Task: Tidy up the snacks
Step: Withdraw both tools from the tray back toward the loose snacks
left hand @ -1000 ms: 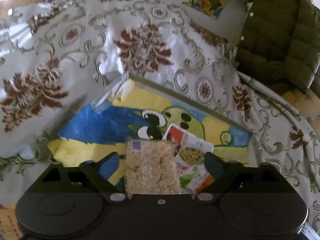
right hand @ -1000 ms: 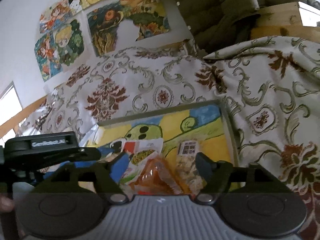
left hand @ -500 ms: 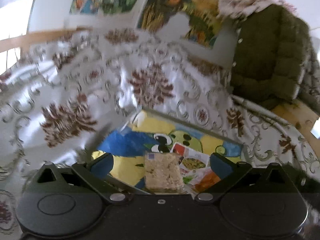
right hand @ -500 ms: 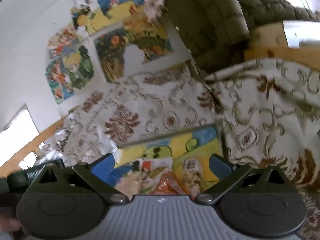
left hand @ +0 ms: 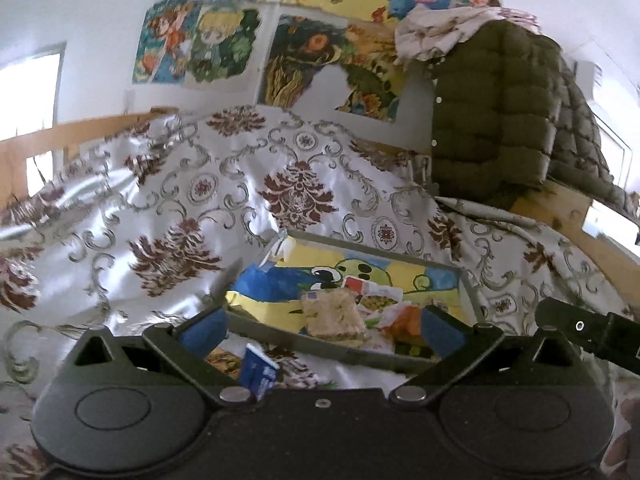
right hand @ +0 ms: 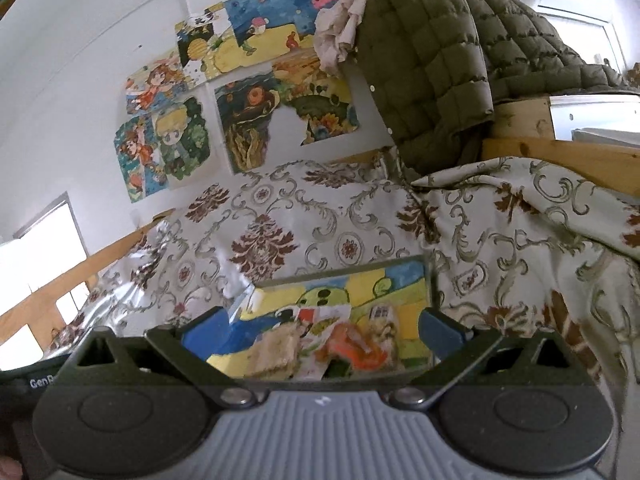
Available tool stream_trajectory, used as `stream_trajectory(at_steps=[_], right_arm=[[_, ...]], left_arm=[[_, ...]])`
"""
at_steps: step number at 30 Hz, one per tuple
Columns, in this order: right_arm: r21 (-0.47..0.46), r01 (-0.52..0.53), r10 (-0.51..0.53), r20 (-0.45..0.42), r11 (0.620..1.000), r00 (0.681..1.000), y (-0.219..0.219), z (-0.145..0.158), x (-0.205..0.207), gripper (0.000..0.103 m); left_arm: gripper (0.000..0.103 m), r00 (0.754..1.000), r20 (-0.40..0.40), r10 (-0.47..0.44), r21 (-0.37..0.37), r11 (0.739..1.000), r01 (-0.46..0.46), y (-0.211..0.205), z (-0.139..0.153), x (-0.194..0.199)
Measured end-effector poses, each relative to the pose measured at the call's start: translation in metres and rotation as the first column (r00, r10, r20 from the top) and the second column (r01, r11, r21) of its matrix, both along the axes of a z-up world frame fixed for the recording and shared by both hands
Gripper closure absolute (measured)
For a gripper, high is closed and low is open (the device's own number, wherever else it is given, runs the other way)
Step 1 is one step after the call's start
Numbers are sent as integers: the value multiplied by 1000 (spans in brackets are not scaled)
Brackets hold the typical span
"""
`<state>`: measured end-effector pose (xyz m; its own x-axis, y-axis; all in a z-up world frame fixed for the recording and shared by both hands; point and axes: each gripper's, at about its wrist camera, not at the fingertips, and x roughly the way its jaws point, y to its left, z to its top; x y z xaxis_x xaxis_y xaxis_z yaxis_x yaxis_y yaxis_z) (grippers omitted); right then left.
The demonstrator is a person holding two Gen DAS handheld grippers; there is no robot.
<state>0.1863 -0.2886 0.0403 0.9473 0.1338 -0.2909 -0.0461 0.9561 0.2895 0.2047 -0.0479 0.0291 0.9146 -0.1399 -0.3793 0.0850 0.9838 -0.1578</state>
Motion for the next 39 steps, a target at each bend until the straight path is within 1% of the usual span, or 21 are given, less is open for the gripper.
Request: stream_trajectory(at_steps=[5,11,17,26,29,35,37,39], right_arm=[[-44,-4,5,6,999,1000,11,-1,-33,0],[-64,0,1,14,998,1000,18,-1,-63,0],[-80,9,-10,-4,997,1000,22,-3,-85,0],[-109,18,-24,-55,994,998,30,-12,-110,0],[-127,17,-26,-67,992,997,36,-13,-117,0],[-130,23,-37,-100,991,994,42,-16,-129,0],[-140,20,-35,-101,990,994,44,-17,-133,0],[-151,19,-36,-105,988,994,47,-17,-137,0]], left_arm=[[1,1000,-10,9,29,1000,-9,10,-2,-29],[1,1000,-9,23,65,998,-22,20,-7,-62],[1,999,-26,36,98,995,-33,25,-10,-89],[1,994,-78,81,131,989,-71,36,-17,-122],[1,991,-96,91,126,989,-79,40,-20,-131],[1,986,-107,127,72,990,-120,51,-22,-145],[1,983,-113,144,78,988,-136,52,-23,-148],[1,980,-118,162,109,983,-149,51,-24,-152]])
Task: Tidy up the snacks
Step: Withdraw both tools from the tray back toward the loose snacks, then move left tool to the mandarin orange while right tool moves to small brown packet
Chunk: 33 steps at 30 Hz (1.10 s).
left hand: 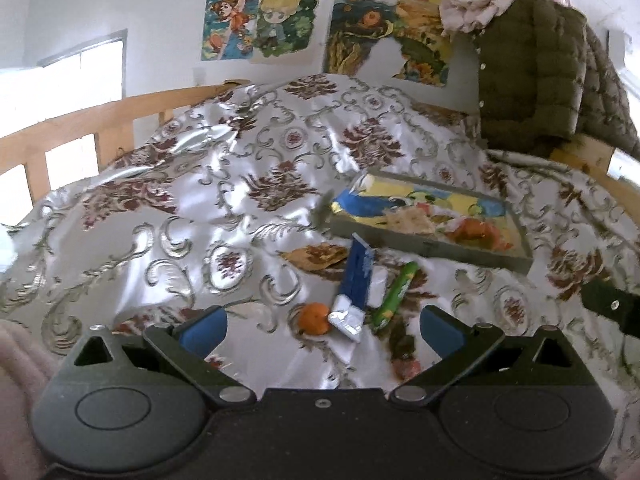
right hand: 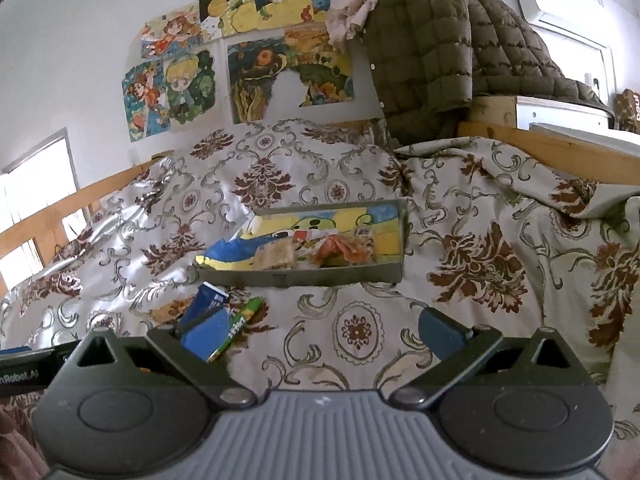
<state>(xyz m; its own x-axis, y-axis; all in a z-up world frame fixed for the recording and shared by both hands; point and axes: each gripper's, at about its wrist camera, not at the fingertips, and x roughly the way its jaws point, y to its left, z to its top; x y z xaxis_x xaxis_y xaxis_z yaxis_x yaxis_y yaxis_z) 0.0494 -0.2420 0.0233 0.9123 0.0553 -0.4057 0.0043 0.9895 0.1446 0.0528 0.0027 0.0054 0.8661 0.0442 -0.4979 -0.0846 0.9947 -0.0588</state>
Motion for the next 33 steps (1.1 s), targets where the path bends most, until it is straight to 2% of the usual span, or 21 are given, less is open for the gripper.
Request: stream_trajectory(at_steps=[6,12,25,33], right_arm=[[-37,-18,18,-14,999,1000,11,-1,-9,0],[-93,-50,44,-74,994,996,22,-7,-4,0],[-95,-79,61,-181,992,982,26,-19,8,0],[-111,-105,81,-196,988,977,31,-21,9,0]], left_arm=[[1,1000,-14,-18,29,999,18,-2,-2,-10],[1,996,-88,-10,47,999,14,-4,-9,-3],[1,987,-162,-1,62,998,11,-4,-13,4],[1,976,-216,-29,13,999,33,3,-14,12]])
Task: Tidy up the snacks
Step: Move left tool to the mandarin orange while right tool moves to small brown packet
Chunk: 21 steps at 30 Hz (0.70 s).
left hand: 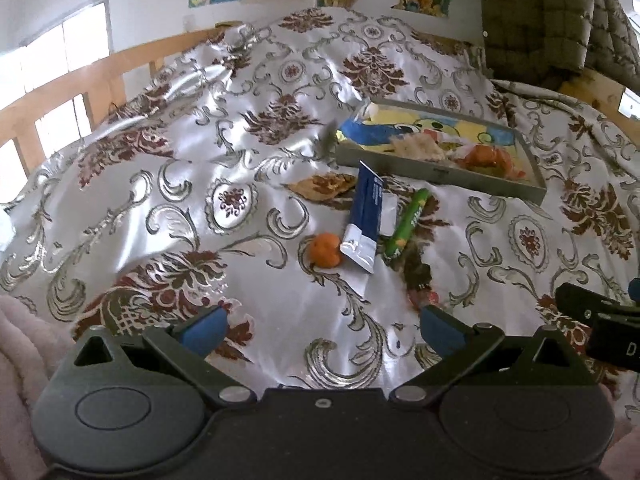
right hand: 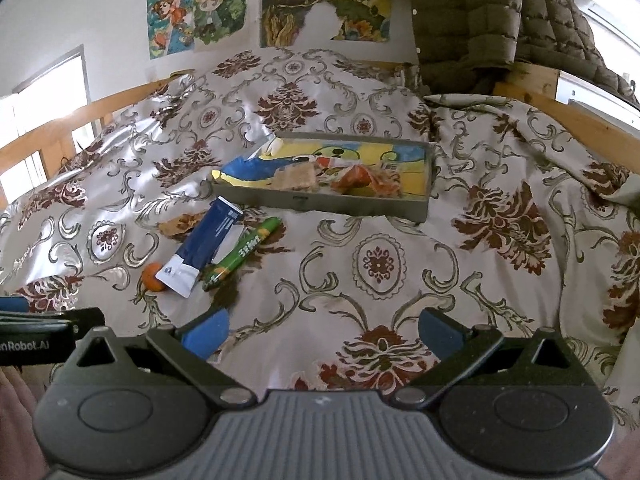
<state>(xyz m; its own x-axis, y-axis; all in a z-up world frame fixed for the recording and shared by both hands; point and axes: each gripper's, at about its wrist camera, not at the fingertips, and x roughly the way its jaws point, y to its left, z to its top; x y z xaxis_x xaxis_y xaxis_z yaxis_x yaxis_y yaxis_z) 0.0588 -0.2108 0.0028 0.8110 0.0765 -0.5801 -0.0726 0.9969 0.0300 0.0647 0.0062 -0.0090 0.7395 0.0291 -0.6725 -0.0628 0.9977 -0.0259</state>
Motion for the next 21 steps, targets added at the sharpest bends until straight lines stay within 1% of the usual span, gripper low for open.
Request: stream_trajectory(at_steps=[8,13,17,21], right_arm=[[0,-6,6,4,1000,1000,0,1,0,0],[-1,-12,12,1,1000,1000,1,0,1,0],[-4,-10,10,-16,1000,1000,1,-1,5,0],[2,-23,23,-37,1000,999,2,-3,9,0]], left_arm=[[1,1000,-22,-4,-29,1000,4,5,1,6],[1,999,-40,-37,-43,998,35,8,4,16],[1,996,-44,-75,-15,997,74,7,8,29],[1,987,-44,-157,27,987,158,5,14,45]])
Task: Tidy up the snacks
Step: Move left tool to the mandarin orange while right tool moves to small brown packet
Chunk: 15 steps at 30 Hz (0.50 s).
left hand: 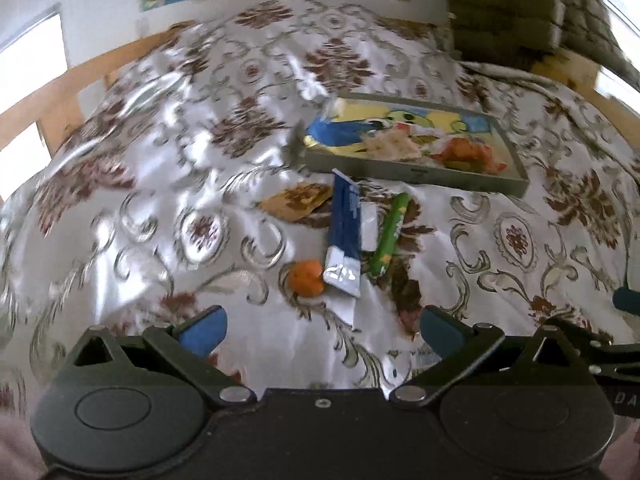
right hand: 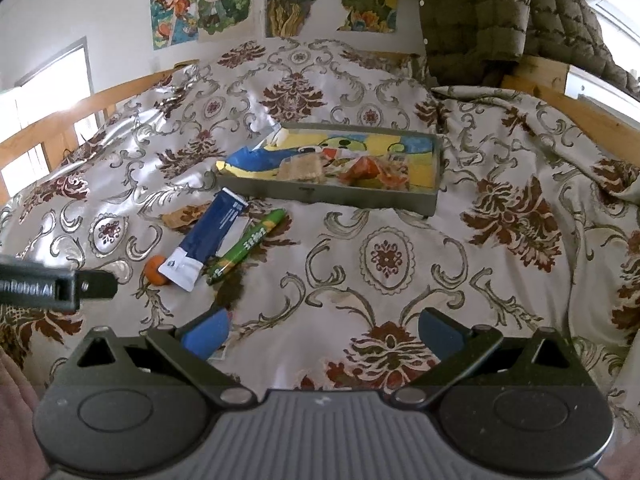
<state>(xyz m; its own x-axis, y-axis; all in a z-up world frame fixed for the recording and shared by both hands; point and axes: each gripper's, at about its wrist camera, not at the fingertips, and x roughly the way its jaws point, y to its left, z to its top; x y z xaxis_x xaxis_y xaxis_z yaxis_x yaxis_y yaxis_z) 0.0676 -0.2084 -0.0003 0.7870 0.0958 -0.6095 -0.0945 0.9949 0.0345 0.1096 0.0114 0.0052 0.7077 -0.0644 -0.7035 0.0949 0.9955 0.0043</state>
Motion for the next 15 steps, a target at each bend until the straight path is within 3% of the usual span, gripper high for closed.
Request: stream_trajectory(at_steps=[3,6,15], right_arm=[[8,-25,25,-8,1000,1000,1,-1,2,0],[28,-63,63,-13,998,998,2,-2,4,0],[96,-144,153,-84,985,985,6,-13,22,0]], left_arm=[[1,998,-22,-61,15,998,61,1,1,13],[1,992,-72,-102,-37,994,100,9,-1,29],[1,982,-164,-88,-158,985,62,33,-23,85]])
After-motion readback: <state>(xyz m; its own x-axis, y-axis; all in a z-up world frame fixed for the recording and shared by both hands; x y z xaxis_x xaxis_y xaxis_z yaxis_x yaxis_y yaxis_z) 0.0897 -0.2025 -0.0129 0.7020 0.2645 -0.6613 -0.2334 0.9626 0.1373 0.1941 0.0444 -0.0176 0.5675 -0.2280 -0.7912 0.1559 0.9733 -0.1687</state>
